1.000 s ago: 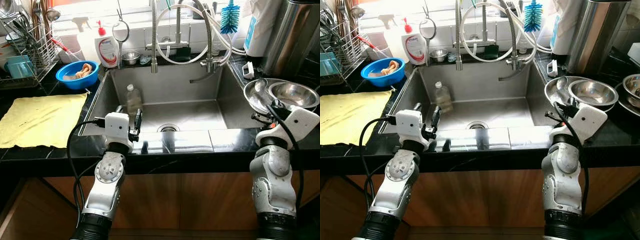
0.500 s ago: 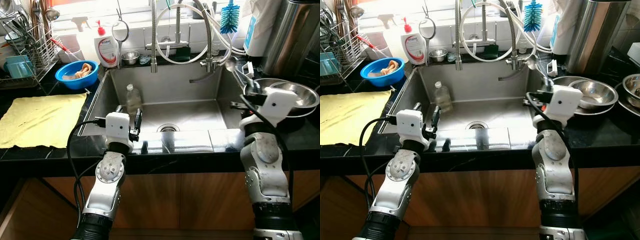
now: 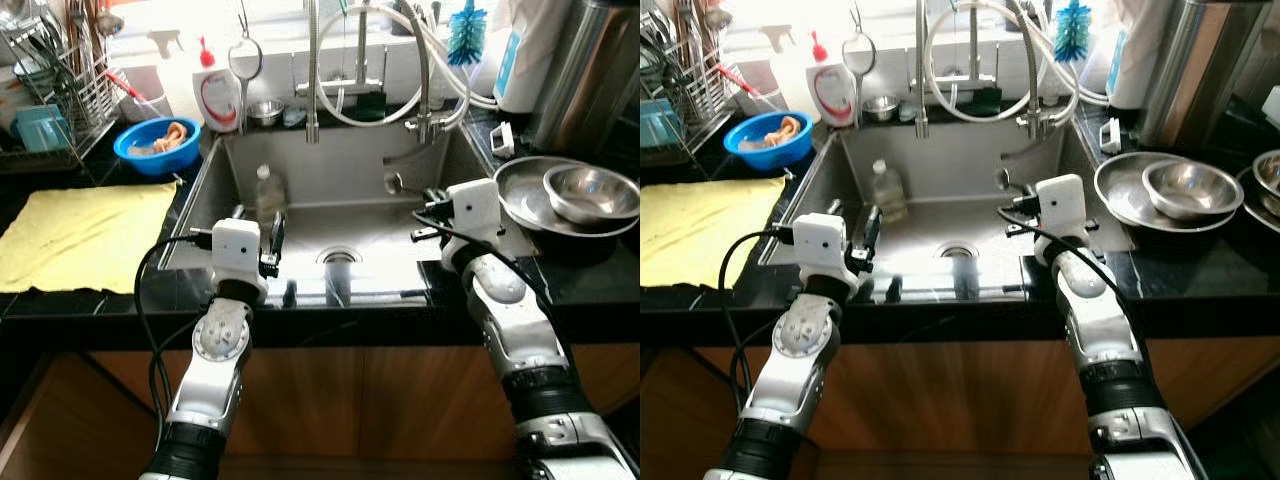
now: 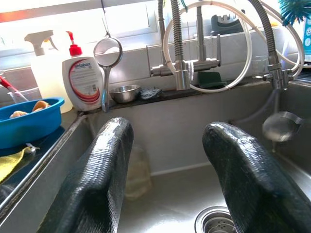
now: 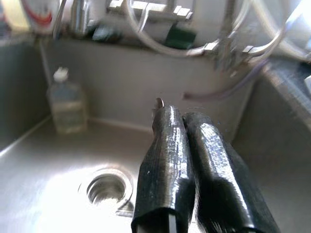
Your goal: Kitchen organization
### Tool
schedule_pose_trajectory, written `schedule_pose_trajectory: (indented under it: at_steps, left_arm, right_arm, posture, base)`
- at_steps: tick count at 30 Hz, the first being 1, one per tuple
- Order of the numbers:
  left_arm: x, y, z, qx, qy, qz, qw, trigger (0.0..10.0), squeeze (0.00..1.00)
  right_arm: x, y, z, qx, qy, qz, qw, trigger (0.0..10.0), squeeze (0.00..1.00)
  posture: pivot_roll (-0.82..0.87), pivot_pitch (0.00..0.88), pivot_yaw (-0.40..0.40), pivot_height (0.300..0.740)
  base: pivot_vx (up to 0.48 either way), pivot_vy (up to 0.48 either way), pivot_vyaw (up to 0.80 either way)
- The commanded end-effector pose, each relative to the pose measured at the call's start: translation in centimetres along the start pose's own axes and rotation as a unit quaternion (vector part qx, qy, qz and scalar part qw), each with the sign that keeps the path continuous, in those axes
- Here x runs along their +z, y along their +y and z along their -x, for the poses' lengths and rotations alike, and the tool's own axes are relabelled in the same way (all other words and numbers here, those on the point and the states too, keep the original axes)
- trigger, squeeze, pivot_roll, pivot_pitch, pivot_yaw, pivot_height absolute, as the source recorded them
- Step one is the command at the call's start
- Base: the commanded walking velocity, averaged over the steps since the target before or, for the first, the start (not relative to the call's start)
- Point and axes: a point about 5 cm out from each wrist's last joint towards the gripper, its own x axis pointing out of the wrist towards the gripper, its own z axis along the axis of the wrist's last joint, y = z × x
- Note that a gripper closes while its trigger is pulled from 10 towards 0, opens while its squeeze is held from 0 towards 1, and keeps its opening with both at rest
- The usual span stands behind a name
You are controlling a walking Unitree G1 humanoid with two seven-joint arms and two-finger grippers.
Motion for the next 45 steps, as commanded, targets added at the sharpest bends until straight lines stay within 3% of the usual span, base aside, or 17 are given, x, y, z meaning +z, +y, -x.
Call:
schedule_pose_trajectory:
  at_steps: [1, 10, 11, 12, 13, 19, 20, 22, 23, 28, 32, 36, 45]
  left_arm:
    - [-0.4, 0.2, 0.1, 0.005, 0.009, -0.005, 1.000, 10.0, 0.00]
    - [-0.4, 0.0, 0.1, 0.002, 0.008, -0.004, 1.000, 10.0, 0.00]
    - [-0.4, 0.0, 0.2, 0.002, 0.008, -0.004, 1.000, 10.0, 0.00]
    - [-0.4, 0.0, 0.2, 0.002, 0.008, -0.003, 1.000, 10.0, 0.00]
    - [-0.4, 0.0, 0.2, 0.001, 0.008, -0.004, 1.000, 10.0, 0.00]
    - [-0.4, 0.0, 0.3, -0.002, 0.009, -0.005, 1.000, 10.0, 0.00]
    - [-0.4, 0.0, 0.3, -0.002, 0.010, -0.005, 1.000, 10.0, 0.00]
    - [-0.4, 0.0, 0.3, -0.002, 0.010, -0.005, 1.000, 10.0, 0.00]
    - [-0.4, 0.0, 0.4, -0.002, 0.012, -0.004, 1.000, 10.0, 0.00]
    - [-0.4, 0.0, 0.3, -0.001, 0.012, -0.005, 1.000, 10.0, 0.00]
    - [0.4, 0.3, 0.1, 0.008, -0.003, -0.003, 1.000, 10.0, 0.00]
    - [1.3, 0.4, -0.4, 0.008, -0.026, -0.008, 1.000, 10.0, 0.00]
    - [0.6, 0.9, -0.4, 0.014, -0.026, -0.022, 0.999, 10.0, 0.00]
  right_arm:
    - [0.5, 0.5, -0.4, 0.013, -0.004, 0.005, 1.000, 10.0, 0.00]
    - [0.4, 0.5, -0.8, 0.017, -0.013, 0.007, 1.000, 10.0, 0.00]
    - [0.4, 0.5, -0.8, 0.018, -0.014, 0.006, 1.000, 10.0, 0.17]
    - [0.3, 0.6, -0.7, 0.018, -0.013, 0.006, 1.000, 10.0, 0.17]
    - [0.2, 0.6, -0.7, 0.017, -0.013, -0.001, 1.000, 10.0, 1.00]
    - [0.0, 1.2, -0.7, 0.015, -0.014, -0.005, 1.000, 10.0, 0.97]
    - [0.1, 1.3, -0.7, 0.014, -0.017, -0.007, 1.000, 10.0, 0.43]
    - [0.1, 1.3, -0.7, 0.013, -0.018, -0.008, 1.000, 10.0, 0.43]
    - [0.3, 1.3, -0.6, 0.006, -0.025, -0.007, 1.000, 10.0, 0.00]
    - [1.0, 0.8, -0.4, -0.023, -0.051, -0.010, 0.998, 10.0, 0.00]
    - [2.9, 0.0, 0.8, -0.066, -0.128, -0.018, 0.989, 10.0, 0.00]
    - [3.4, -1.1, 2.1, -0.102, -0.169, -0.031, 0.980, 10.0, 0.00]
    - [3.4, -0.6, 4.7, -0.097, -0.205, -0.026, 0.974, 10.0, 0.00]
  posture:
    - [-0.14, 0.000, 0.071, 0.740]
    - [-0.14, 0.000, 0.062, 0.740]
    - [-0.14, 0.000, 0.062, 0.740]
    - [-0.14, 0.000, 0.062, 0.740]
    - [-0.14, 0.000, 0.064, 0.740]
    - [-0.14, 0.000, 0.069, 0.740]
    - [-0.14, 0.000, 0.070, 0.740]
    - [-0.14, 0.000, 0.070, 0.740]
    - [-0.14, 0.000, 0.069, 0.740]
    - [-0.14, 0.000, 0.068, 0.740]
    - [-0.14, 0.000, 0.069, 0.740]
    - [-0.16, 0.000, 0.067, 0.740]
    - [-0.21, 0.000, 0.072, 0.740]
  base:
    - [0.000, 0.000, 0.00]
    - [0.000, 0.000, 0.00]
    - [0.000, 0.000, 0.00]
    - [0.000, 0.000, 0.00]
    - [0.000, 0.000, 0.00]
    - [0.000, 0.000, 0.00]
    - [0.000, 0.000, 0.00]
    - [0.000, 0.000, 0.00]
    - [0.000, 0.000, 0.00]
    - [0.000, 0.000, 0.00]
    - [0.000, 0.000, 0.00]
    - [0.000, 0.000, 0.00]
    - [0.000, 0.000, 0.00]
